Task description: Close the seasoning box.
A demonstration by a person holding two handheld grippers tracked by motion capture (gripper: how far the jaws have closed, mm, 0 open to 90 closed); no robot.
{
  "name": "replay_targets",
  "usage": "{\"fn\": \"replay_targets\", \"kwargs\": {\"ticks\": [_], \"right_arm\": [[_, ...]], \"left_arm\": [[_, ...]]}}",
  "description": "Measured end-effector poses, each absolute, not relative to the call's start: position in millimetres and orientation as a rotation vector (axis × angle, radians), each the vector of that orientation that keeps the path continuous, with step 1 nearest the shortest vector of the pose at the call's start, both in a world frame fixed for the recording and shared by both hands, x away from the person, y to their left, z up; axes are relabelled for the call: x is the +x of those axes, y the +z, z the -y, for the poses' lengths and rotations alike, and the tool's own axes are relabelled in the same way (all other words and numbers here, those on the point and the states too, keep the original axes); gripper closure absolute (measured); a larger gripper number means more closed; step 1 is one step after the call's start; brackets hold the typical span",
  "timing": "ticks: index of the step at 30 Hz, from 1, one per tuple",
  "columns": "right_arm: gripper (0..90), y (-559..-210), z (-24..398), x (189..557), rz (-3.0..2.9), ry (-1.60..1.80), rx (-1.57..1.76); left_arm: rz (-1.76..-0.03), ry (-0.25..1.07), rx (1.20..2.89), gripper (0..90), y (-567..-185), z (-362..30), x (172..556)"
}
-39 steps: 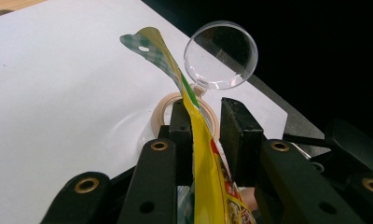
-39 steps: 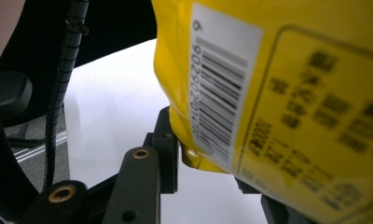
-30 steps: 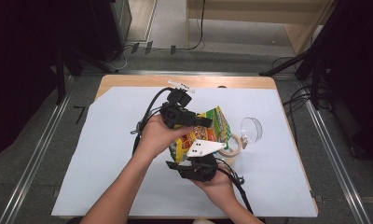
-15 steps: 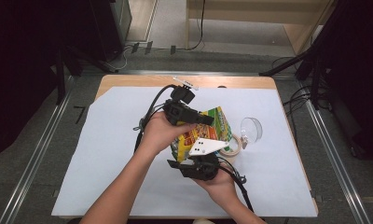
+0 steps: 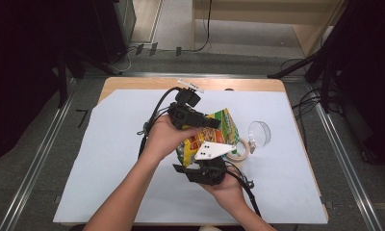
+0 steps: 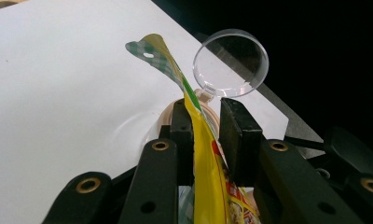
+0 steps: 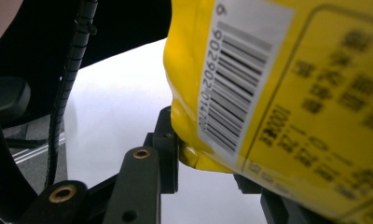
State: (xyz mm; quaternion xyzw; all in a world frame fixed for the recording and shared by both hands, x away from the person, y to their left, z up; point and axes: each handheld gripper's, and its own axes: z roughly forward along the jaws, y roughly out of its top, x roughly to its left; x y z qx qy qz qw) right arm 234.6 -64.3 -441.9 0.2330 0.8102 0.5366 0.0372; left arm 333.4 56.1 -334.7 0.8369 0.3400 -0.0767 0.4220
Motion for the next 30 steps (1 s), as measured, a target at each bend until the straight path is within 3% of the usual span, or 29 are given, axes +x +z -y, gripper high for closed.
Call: {"fn": "replay_targets", "kwargs": {"ticks": [30], "right_arm": [[68.1, -442.3, 66.7, 236.6, -2.472, 1.689, 0.754]], "left_arm": [[-0.847, -0.180, 2.116, 75.6, -332.3, -48.9, 334.2]]}}
